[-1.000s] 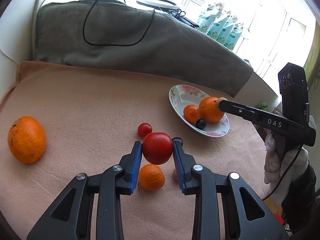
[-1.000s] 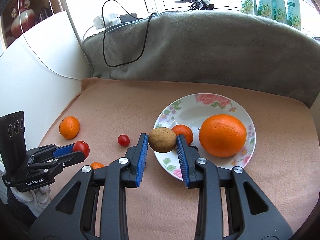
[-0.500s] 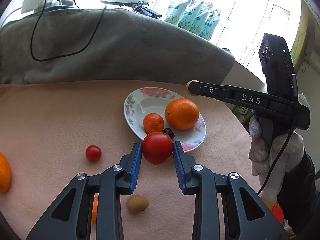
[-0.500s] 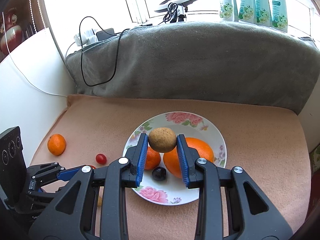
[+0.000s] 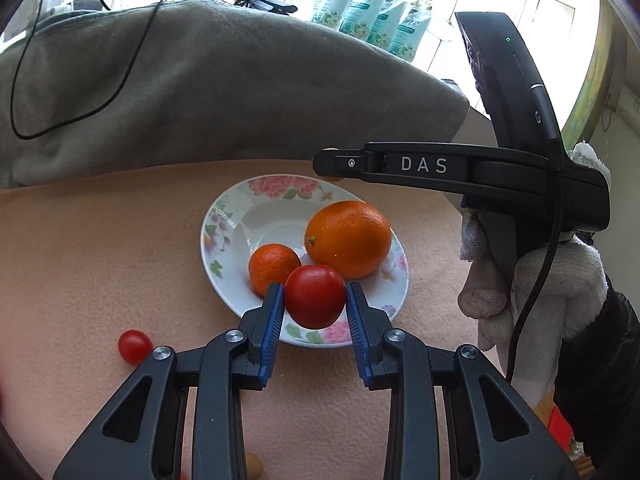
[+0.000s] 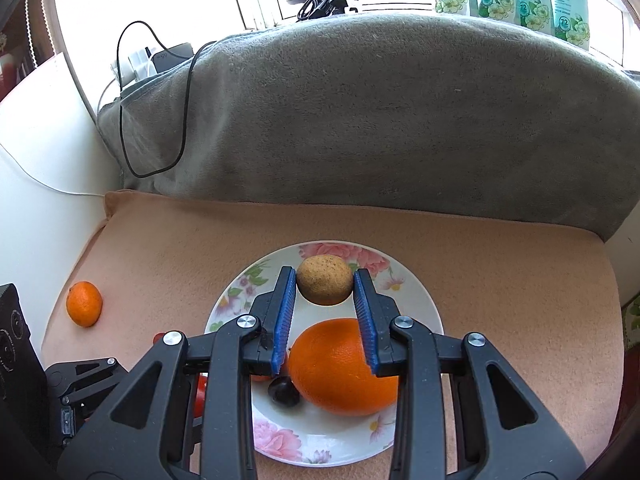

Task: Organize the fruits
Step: 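Carry the kiwi toward the plate with the right tool while the left tool carries the tomato, then open the right tool over the plate while the left tool releases the tomato there, then withdraw both tools from the plate toward the remaining fruit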

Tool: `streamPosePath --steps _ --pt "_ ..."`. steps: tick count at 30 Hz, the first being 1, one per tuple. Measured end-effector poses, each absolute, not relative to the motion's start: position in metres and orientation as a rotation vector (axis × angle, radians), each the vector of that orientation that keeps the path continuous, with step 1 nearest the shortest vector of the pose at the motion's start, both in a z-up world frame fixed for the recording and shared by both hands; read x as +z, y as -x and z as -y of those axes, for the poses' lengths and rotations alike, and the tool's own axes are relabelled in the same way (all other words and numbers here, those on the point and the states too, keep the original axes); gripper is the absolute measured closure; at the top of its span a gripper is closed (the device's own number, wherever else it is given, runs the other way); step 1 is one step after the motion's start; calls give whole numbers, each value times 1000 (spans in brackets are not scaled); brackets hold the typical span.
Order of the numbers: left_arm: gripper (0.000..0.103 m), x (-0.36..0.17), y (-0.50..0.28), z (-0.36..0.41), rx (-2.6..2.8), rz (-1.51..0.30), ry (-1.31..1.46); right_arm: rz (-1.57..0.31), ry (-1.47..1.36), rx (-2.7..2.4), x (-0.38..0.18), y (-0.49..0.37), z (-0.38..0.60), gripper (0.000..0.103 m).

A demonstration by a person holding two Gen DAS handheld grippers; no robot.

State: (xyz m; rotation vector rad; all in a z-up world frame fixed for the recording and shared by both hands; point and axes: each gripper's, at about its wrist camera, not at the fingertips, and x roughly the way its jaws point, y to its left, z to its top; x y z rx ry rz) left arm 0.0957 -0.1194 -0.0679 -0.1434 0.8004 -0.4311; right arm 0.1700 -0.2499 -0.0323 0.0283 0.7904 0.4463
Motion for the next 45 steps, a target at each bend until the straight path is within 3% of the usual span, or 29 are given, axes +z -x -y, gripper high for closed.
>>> streamPosePath --steps 7,9,10,11,15,16,20,30,45 --pt "73 -69 -98 123 -436 -801 133 -807 -53 441 -36 -177 249 72" --pt "70 -69 -98 123 -437 -798 129 -807 -61 441 -36 -177 250 61" --pt "60 -68 -97 123 -434 -793 128 -803 -65 441 -36 -177 250 47" --pt "48 -67 -97 123 -430 -788 128 -796 -69 439 -34 -176 250 40" --pt "44 -64 -93 122 -429 -778 125 -781 -75 436 -29 -174 251 39" --pt "39 -63 -93 121 -428 -780 125 -779 -76 435 -29 -173 252 37" --pt "37 -61 -91 118 -426 -776 138 -768 -84 431 -27 -170 254 25" --pt "34 -43 -75 94 -403 -738 158 -752 -133 438 -21 -155 263 25" --pt "34 -25 -47 -11 -186 -666 240 -693 -178 531 -3 -101 263 25"
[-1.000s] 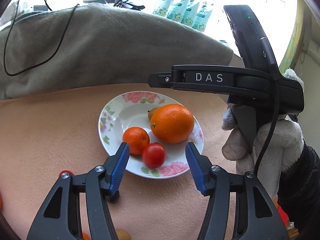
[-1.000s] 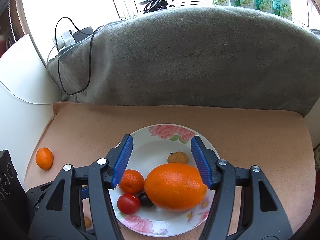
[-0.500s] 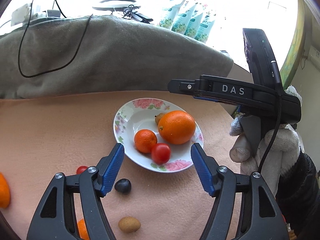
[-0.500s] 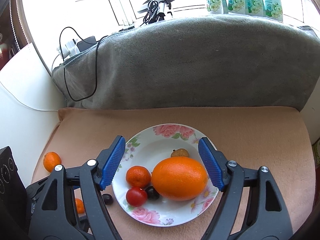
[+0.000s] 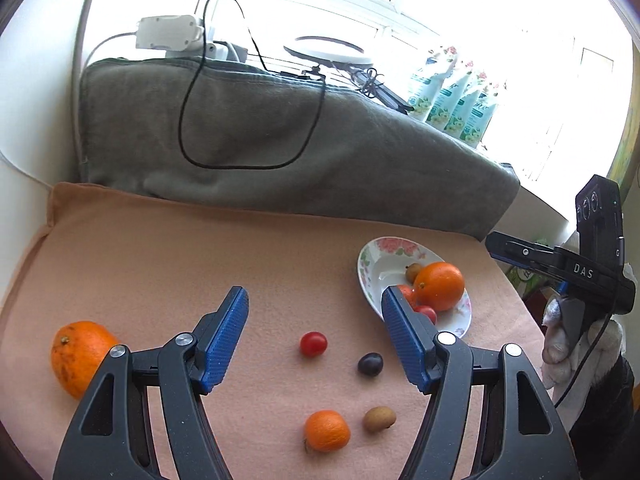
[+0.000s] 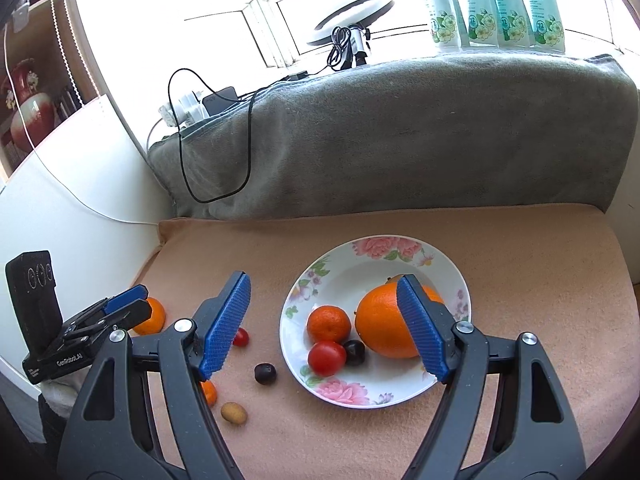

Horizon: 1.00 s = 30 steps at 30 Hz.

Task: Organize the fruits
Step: 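Withdraw both tools from the plate toward the remaining fruit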

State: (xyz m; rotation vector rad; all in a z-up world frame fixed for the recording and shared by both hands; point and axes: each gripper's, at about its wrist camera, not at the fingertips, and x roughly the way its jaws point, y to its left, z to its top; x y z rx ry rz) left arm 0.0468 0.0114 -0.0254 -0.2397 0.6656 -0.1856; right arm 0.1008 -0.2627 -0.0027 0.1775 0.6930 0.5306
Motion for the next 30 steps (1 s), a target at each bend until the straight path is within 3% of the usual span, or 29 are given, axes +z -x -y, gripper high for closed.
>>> streamPosePath --steps 13,17,20,30 --pt "34 -48 -15 -26 -190 -725 276 -734 -115 669 -25 -56 229 26" --pt "34 -59 -10 -22 -218 -759 294 -772 -57 701 -39 -49 216 43" --pt "35 -66 -5 -18 -232 -779 298 -802 -37 730 -50 -46 211 49" --pt "40 -81 2 -13 -254 -827 323 -872 -7 765 -78 -42 194 55"
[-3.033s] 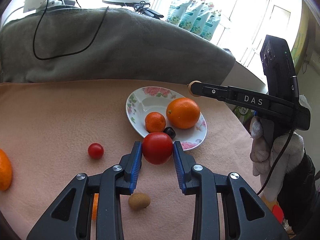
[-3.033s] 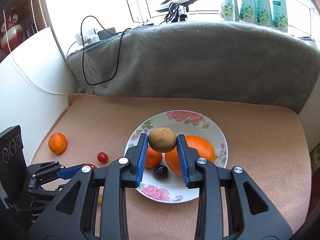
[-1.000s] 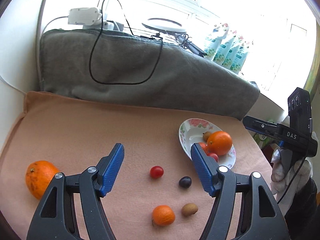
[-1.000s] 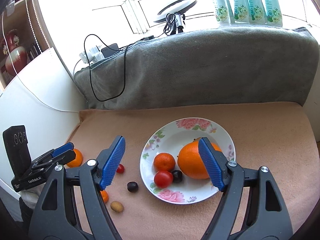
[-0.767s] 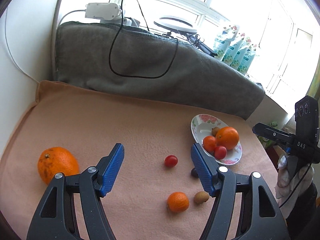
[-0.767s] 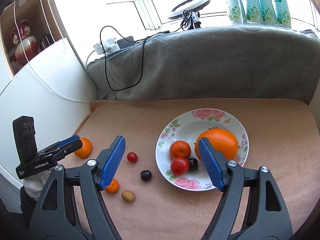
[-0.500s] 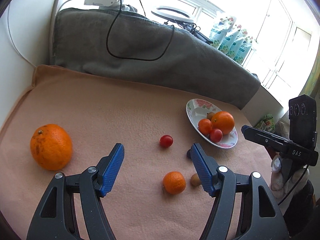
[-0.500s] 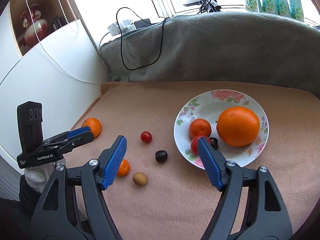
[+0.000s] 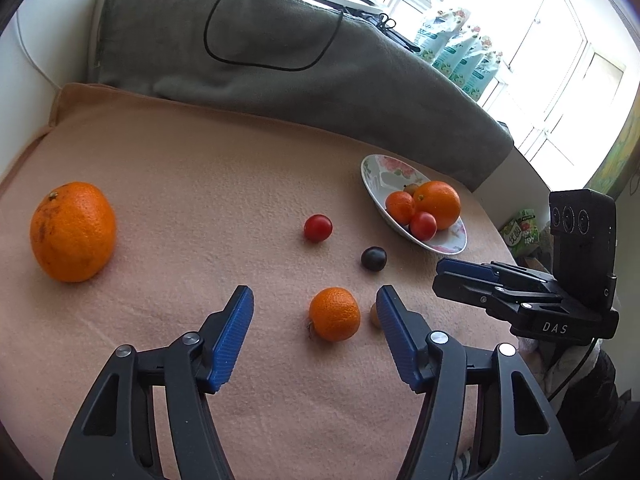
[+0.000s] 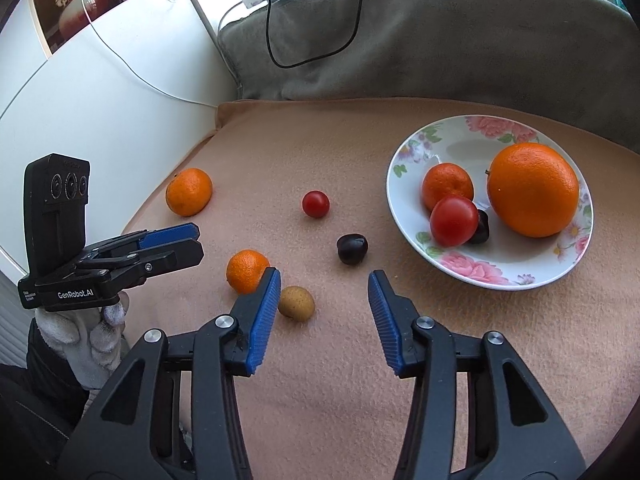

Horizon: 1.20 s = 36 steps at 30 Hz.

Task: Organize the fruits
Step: 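Withdraw both tools from the plate toward the remaining fruit, then grasp the small kiwi with the right tool while the left tool grasps a cherry tomato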

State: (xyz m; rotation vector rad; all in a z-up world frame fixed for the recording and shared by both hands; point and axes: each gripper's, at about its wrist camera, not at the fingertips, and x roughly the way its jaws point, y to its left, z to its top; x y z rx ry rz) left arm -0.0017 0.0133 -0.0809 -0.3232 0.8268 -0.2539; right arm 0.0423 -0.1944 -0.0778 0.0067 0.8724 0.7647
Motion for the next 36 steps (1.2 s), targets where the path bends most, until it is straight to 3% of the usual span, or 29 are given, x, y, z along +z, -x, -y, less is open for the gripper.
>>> streamPosePath --steps 12,25,36 --pt "45 -80 -29 -11 -260 -824 286 -898 22 789 -93 -32 175 62" --pt "65 -93 -83 13 -318 -880 211 -896 75 780 -96 -29 162 66" --pt "68 -103 -98 17 -319 -929 191 -900 97 777 -99 -30 154 67"
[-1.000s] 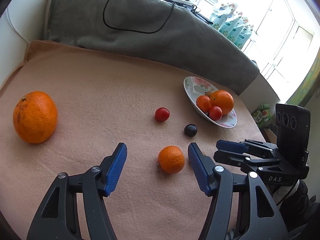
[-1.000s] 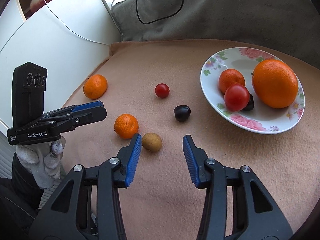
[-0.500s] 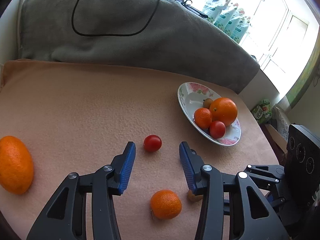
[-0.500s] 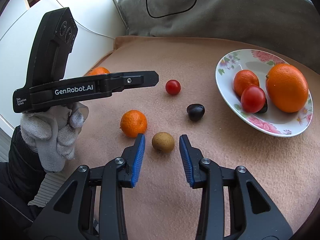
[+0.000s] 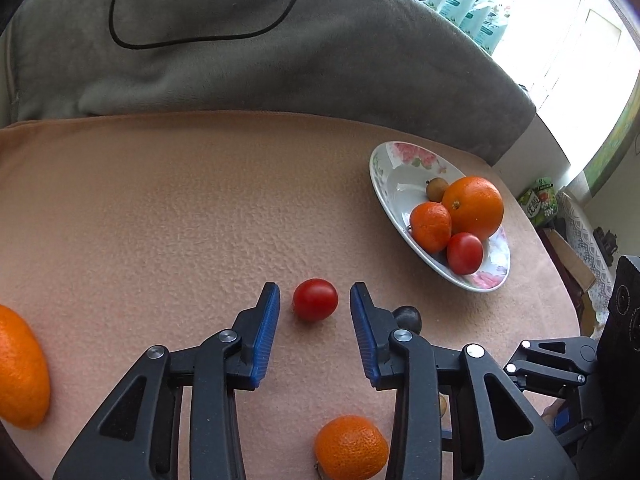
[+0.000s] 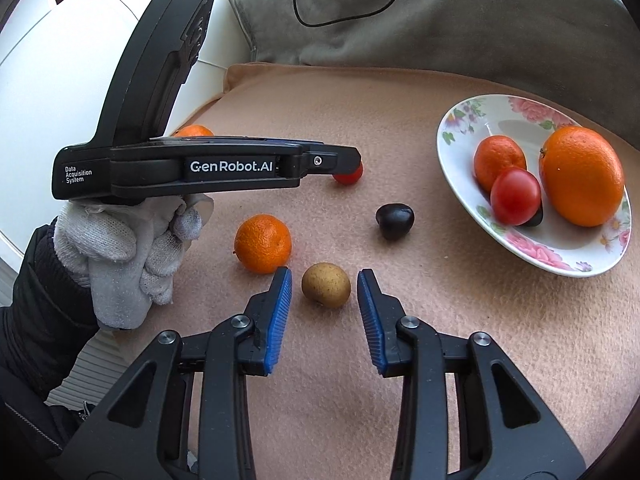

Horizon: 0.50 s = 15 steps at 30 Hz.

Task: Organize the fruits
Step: 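Grasp the small kiwi with the right tool while the left tool grasps a cherry tomato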

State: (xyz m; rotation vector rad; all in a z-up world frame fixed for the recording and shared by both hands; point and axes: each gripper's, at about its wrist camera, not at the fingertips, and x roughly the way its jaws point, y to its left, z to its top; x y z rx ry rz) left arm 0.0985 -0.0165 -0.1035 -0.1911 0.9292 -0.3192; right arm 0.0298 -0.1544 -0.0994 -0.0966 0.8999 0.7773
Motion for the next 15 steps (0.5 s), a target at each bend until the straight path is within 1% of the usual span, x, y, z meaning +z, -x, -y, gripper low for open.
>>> streamPosePath --steps 2,6,7,8,10,11,15 --pt "70 -105 -101 16 -321 -935 196 -897 102 776 -98 -29 154 68" --pt "71 -108 -101 18 -330 -946 192 -898 114 770 -100 -30 150 69" --pt "74 -108 -101 18 -333 -948 188 -898 119 768 -100 -30 149 70" --pt "75 -108 -101 19 -334 -949 183 -899 124 767 -101 -29 149 72" --pt "76 -110 -101 21 -334 -951 179 -900 129 767 -101 -29 147 73" --pt "79 -111 -102 21 -334 -953 177 -900 131 767 -101 -29 147 74" --pt "79 -112 -102 23 -331 -952 163 -901 133 765 -102 -31 145 75"
